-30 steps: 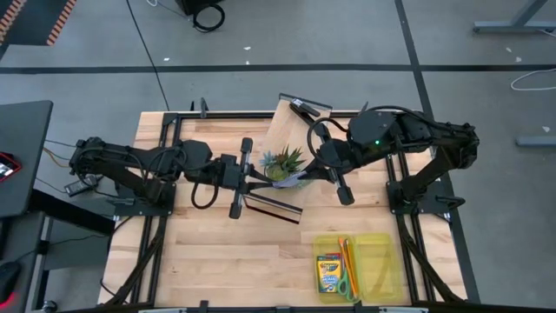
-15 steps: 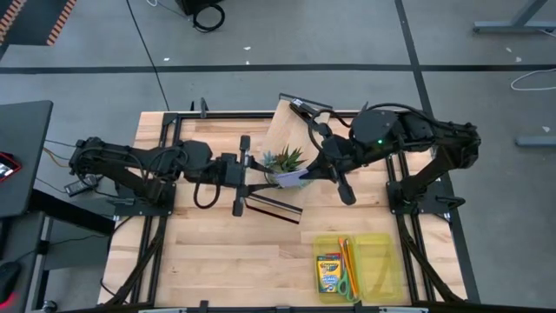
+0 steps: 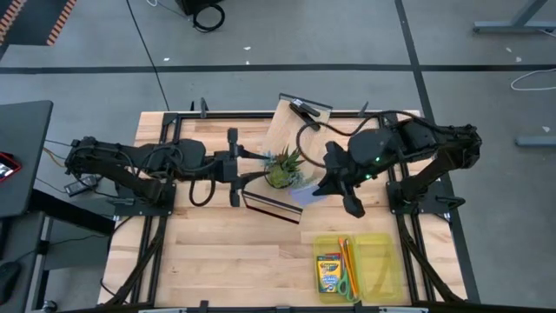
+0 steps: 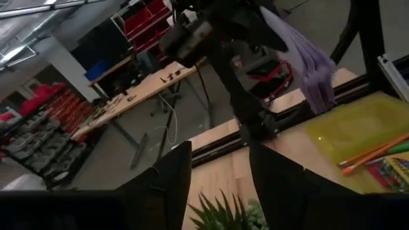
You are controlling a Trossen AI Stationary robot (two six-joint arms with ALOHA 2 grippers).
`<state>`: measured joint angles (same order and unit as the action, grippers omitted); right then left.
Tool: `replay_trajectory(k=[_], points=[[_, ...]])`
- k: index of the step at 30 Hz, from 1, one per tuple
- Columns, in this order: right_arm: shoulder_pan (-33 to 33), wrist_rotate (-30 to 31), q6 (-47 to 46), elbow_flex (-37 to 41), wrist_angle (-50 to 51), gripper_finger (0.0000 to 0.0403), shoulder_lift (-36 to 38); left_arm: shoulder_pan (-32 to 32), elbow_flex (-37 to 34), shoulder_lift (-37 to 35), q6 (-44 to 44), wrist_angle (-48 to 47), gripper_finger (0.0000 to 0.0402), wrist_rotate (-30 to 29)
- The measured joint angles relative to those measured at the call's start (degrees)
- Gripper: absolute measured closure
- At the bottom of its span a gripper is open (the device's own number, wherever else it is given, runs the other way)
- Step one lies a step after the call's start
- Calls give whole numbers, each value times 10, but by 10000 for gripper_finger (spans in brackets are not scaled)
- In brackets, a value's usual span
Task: Pack school essentials
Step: Put the white sticky note into the yellow supply box
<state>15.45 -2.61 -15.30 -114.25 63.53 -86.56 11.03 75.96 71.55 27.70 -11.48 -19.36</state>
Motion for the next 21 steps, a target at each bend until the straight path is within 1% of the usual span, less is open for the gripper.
replay_trajectory(k=[2, 4, 9, 12, 16, 18, 21], points=[[3, 0, -14, 10, 4, 392, 0, 0, 0, 0, -2, 0, 240, -1], [8, 0, -28, 25, 7, 392, 0, 0, 0, 0, -24, 0, 245, -1], [9, 2, -84, 92, 6, 392, 0, 1, 0, 0, -158, 3, 259, 1], [14, -2, -134, 144, -11, 392, 0, 1, 0, 0, -236, -2, 269, 33], [26, -50, -204, 206, -59, 392, -1, 1, 0, 4, -307, -15, 280, 76], [32, -72, -239, 230, -61, 392, -1, 2, -1, 9, -323, -20, 285, 79], [39, -88, -281, 264, -62, 392, -1, 6, -1, 12, -358, -17, 291, 78]])
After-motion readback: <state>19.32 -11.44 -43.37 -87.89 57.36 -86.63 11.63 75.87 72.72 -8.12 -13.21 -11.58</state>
